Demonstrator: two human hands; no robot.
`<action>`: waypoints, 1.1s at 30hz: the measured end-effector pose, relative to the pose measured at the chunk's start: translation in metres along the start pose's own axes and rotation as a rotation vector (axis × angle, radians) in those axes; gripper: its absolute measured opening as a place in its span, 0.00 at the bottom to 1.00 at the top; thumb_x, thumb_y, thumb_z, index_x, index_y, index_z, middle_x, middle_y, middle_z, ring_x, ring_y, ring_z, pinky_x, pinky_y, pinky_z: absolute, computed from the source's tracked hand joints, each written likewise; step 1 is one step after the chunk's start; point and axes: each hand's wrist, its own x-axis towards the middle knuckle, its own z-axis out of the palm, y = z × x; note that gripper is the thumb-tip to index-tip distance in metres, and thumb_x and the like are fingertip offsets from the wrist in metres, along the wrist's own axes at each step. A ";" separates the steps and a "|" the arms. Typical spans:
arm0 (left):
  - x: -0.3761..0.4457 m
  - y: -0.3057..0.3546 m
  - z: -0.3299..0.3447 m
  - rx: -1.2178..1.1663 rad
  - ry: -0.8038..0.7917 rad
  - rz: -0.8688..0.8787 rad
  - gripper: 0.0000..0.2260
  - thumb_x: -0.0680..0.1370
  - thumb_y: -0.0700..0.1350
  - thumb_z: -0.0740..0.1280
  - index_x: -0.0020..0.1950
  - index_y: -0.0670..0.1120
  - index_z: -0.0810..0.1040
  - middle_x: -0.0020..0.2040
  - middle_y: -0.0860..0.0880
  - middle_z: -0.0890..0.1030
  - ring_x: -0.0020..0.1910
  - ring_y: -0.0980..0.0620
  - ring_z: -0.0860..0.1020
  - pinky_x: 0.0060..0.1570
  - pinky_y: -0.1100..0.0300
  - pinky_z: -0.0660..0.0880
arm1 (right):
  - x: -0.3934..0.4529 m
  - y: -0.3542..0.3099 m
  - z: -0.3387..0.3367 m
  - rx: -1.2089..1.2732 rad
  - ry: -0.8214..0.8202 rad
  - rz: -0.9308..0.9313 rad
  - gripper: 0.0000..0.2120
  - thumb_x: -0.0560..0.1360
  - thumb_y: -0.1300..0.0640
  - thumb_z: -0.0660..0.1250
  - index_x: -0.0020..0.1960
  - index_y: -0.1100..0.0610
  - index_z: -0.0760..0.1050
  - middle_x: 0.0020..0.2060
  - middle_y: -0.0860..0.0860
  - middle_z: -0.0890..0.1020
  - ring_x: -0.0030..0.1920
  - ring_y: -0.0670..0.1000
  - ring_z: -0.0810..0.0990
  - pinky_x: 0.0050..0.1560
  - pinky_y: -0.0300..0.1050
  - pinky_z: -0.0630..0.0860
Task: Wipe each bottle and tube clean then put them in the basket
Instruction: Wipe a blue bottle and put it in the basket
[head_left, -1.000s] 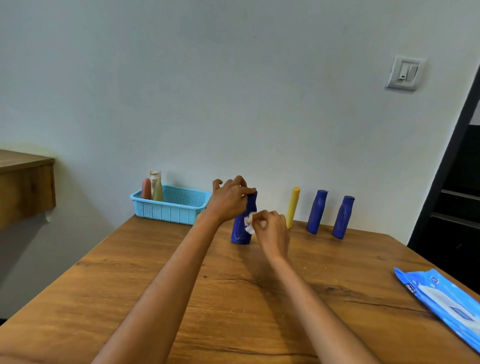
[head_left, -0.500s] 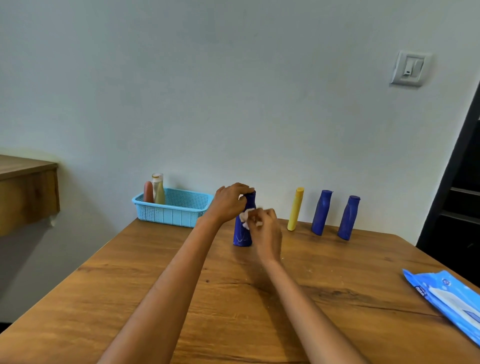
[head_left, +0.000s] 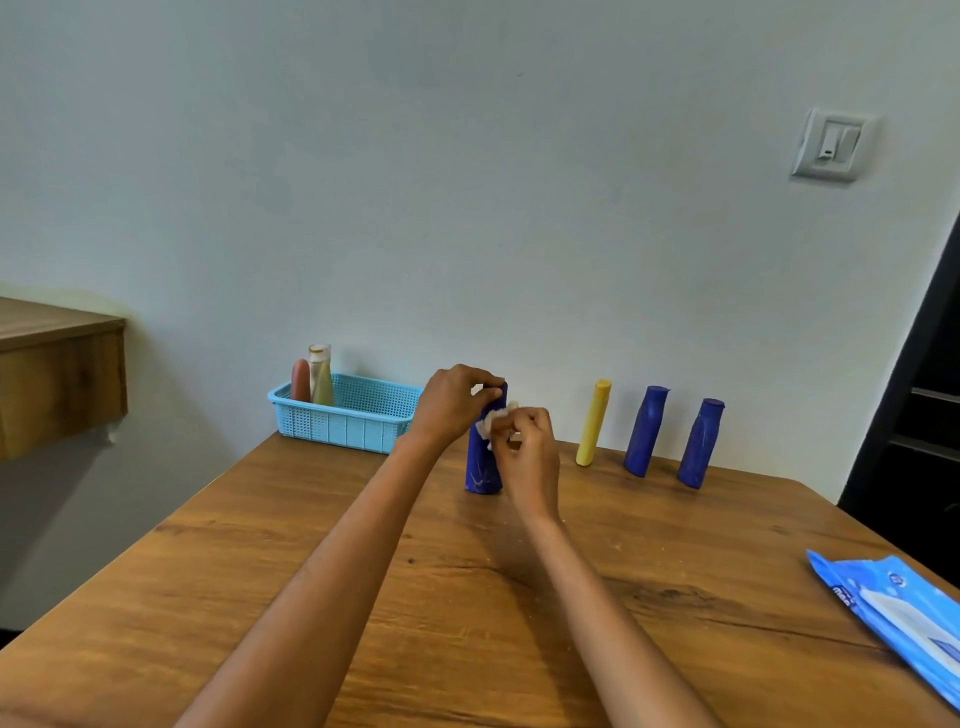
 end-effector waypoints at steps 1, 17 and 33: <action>0.000 0.000 -0.001 0.002 0.006 -0.012 0.10 0.76 0.43 0.67 0.57 0.46 0.81 0.57 0.49 0.82 0.58 0.52 0.77 0.55 0.61 0.73 | -0.003 0.004 -0.001 -0.054 -0.044 0.003 0.06 0.75 0.59 0.68 0.52 0.57 0.76 0.53 0.49 0.74 0.51 0.46 0.77 0.45 0.34 0.75; 0.001 -0.007 -0.005 -0.228 0.148 -0.257 0.09 0.73 0.42 0.72 0.52 0.44 0.83 0.49 0.46 0.84 0.50 0.52 0.81 0.49 0.64 0.74 | -0.006 -0.001 -0.005 -0.335 -0.321 -0.373 0.27 0.79 0.53 0.61 0.75 0.53 0.56 0.75 0.48 0.54 0.75 0.49 0.52 0.69 0.50 0.65; 0.003 -0.017 -0.028 -0.302 -0.049 -0.429 0.04 0.75 0.38 0.68 0.47 0.38 0.80 0.46 0.38 0.81 0.45 0.45 0.79 0.53 0.48 0.78 | -0.008 -0.030 -0.008 -0.203 -0.455 -0.184 0.25 0.79 0.58 0.60 0.75 0.50 0.59 0.75 0.48 0.58 0.67 0.51 0.70 0.59 0.38 0.70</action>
